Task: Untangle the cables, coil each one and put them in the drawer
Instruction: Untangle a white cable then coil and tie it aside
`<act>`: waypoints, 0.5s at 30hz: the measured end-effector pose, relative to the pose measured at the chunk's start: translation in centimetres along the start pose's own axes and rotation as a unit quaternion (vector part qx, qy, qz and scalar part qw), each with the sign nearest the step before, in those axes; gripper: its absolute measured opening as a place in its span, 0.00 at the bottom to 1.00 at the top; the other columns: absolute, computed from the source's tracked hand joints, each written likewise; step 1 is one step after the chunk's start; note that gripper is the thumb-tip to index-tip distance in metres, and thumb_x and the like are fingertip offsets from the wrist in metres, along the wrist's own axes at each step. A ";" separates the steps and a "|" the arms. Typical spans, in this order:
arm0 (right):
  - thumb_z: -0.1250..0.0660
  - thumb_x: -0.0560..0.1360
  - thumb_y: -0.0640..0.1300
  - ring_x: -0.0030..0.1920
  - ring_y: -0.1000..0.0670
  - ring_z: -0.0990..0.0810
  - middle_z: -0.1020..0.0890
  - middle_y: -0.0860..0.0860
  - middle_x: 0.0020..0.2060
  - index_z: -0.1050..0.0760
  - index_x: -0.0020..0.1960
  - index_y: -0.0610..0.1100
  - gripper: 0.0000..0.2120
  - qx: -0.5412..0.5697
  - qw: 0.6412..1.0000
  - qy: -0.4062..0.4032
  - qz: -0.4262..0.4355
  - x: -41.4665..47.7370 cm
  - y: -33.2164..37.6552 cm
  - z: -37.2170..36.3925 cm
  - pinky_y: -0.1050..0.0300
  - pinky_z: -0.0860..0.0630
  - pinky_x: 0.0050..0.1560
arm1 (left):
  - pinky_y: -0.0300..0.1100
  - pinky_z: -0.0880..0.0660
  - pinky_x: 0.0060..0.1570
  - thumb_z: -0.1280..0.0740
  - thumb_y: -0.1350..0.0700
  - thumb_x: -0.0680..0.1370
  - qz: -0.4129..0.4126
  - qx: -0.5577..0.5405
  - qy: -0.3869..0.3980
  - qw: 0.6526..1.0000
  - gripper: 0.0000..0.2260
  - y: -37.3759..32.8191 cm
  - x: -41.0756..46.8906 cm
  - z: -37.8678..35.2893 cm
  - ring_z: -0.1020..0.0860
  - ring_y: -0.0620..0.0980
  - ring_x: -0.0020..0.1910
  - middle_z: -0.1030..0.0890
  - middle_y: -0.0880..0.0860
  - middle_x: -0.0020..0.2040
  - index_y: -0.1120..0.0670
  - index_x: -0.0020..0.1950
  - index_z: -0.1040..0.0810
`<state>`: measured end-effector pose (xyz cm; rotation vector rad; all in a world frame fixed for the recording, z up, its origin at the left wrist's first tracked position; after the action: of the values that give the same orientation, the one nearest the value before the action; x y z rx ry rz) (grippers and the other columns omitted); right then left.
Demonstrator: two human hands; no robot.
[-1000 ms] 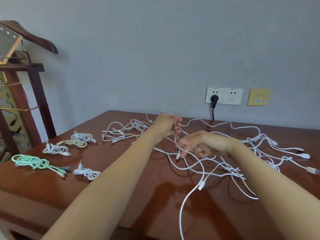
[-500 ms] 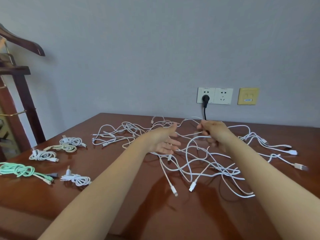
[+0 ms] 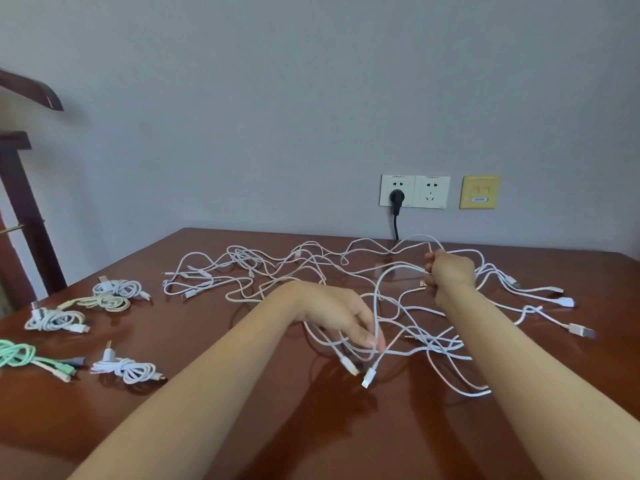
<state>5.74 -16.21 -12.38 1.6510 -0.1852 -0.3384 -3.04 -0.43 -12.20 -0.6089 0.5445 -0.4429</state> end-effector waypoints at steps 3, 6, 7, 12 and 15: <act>0.44 0.76 0.35 0.51 0.40 0.24 0.24 0.40 0.57 0.29 0.65 0.39 0.18 -0.215 0.969 -0.034 0.117 0.0 0.5 0.7 0.54 0.29 0.49 | 0.44 0.32 0.63 0.41 0.59 0.81 -0.032 -0.022 -0.062 0.997 0.08 -0.3 0.6 0.7 0.26 0.41 0.53 0.21 0.40 0.45 0.54 0.50 0.22; 0.41 0.72 0.32 0.65 0.38 0.31 0.32 0.41 0.68 0.33 0.69 0.41 0.25 -0.420 0.832 -0.004 0.362 -2.5 1.7 0.0 0.49 0.34 0.61 | 0.45 0.30 0.62 0.46 0.61 0.82 -0.058 -0.128 -0.129 0.982 0.11 -0.2 1.4 1.5 0.23 0.45 0.52 0.20 0.47 0.41 0.53 0.43 0.29; 0.40 0.69 0.31 0.64 0.39 0.30 0.31 0.41 0.67 0.30 0.68 0.42 0.26 -0.431 0.788 0.031 0.439 -3.5 1.9 -0.6 0.48 0.34 0.62 | 0.44 0.27 0.59 0.47 0.61 0.83 -0.059 -0.158 -0.152 0.974 0.12 -0.2 1.7 1.7 0.21 0.45 0.47 0.21 0.48 0.37 0.53 0.43 0.30; 0.39 0.70 0.36 0.48 0.48 0.24 0.21 0.53 0.43 0.23 0.51 0.45 0.12 -0.412 0.757 0.182 0.473 -5.6 1.1 -2.0 0.59 0.35 0.52 | 0.37 0.25 0.35 0.48 0.57 0.83 -0.064 -0.309 -0.213 0.925 0.14 -0.6 3.3 2.2 0.26 0.42 0.24 0.31 0.45 0.22 0.56 0.40 0.31; 0.41 0.73 0.43 0.38 0.50 0.28 0.26 0.53 0.35 0.27 0.40 0.46 0.05 -0.384 0.790 0.170 0.446 -4.9 0.7 -1.0 0.56 0.34 0.39 | 0.38 0.26 0.36 0.47 0.51 0.82 -0.091 -0.386 -0.223 0.891 0.16 -0.7 3.5 2.4 0.31 0.43 0.23 0.35 0.45 0.21 0.55 0.38 0.30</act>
<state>1.54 -13.77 -11.10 0.6488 -0.4597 0.5613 0.95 -1.84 -11.26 -1.4976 0.1995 -0.2303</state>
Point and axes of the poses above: each hand's wrist, its own x-axis towards the middle knuckle, its own z-axis out of the back of the hand, y = z × x, the point moved 4 cm from there along x, towards the middle knuckle
